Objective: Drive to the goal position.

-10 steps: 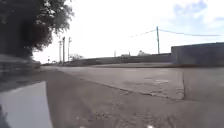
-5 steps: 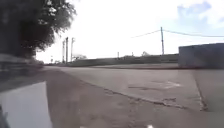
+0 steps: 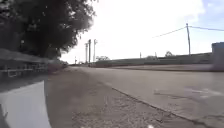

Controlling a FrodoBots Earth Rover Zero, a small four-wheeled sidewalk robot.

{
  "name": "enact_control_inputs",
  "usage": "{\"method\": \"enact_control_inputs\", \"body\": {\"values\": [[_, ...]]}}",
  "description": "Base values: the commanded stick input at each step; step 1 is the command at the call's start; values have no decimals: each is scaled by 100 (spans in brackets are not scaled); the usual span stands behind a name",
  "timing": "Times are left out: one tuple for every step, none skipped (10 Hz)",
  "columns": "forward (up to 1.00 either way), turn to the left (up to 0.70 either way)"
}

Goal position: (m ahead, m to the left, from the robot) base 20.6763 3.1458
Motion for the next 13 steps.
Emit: {"method": "enact_control_inputs", "body": {"values": [[70,0],[70,0],[70,27],[70,27],[70,27],[70,-5],[70,-14],[70,-23],[70,-27],[70,-27],[70,-27],[70,0],[70,0]]}}
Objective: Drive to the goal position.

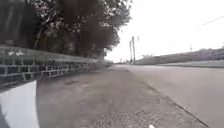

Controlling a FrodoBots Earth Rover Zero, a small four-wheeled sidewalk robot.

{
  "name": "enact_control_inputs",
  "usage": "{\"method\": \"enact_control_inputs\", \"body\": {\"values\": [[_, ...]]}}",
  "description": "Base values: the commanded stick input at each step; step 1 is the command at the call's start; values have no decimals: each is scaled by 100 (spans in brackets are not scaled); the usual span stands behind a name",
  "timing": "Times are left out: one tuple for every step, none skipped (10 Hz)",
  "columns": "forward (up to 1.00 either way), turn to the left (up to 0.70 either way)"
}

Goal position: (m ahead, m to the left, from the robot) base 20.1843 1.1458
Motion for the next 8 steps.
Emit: {"method": "enact_control_inputs", "body": {"values": [[70,0],[70,0],[70,0],[70,0],[70,0],[70,0],[70,0],[70,0]]}}
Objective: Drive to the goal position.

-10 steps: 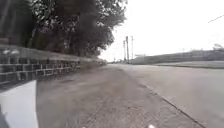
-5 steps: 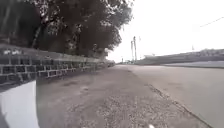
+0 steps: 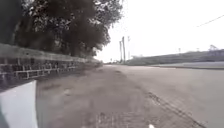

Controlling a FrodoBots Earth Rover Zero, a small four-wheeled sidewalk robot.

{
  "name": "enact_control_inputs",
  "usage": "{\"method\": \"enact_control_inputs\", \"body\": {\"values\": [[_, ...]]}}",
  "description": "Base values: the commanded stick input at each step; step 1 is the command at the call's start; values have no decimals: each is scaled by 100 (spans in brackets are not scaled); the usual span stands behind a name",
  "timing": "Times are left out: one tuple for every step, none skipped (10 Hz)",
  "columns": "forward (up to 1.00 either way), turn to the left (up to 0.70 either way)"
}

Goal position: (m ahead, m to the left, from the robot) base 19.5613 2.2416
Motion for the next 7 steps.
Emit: {"method": "enact_control_inputs", "body": {"values": [[70,0],[70,0],[70,0],[70,0],[70,0],[70,0],[70,0]]}}
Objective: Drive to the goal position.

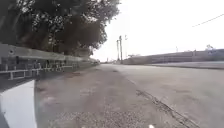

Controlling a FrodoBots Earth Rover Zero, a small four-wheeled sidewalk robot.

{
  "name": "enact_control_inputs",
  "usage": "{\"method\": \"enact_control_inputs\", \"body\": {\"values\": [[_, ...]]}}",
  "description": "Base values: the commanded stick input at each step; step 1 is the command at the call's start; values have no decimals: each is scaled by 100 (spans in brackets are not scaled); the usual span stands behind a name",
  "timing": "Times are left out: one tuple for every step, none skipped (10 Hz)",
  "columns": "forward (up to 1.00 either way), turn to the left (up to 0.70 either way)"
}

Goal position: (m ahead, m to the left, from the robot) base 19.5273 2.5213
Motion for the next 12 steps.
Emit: {"method": "enact_control_inputs", "body": {"values": [[70,0],[70,0],[70,0],[70,0],[70,0],[70,0],[70,0],[70,0],[70,0],[70,0],[70,0],[70,0]]}}
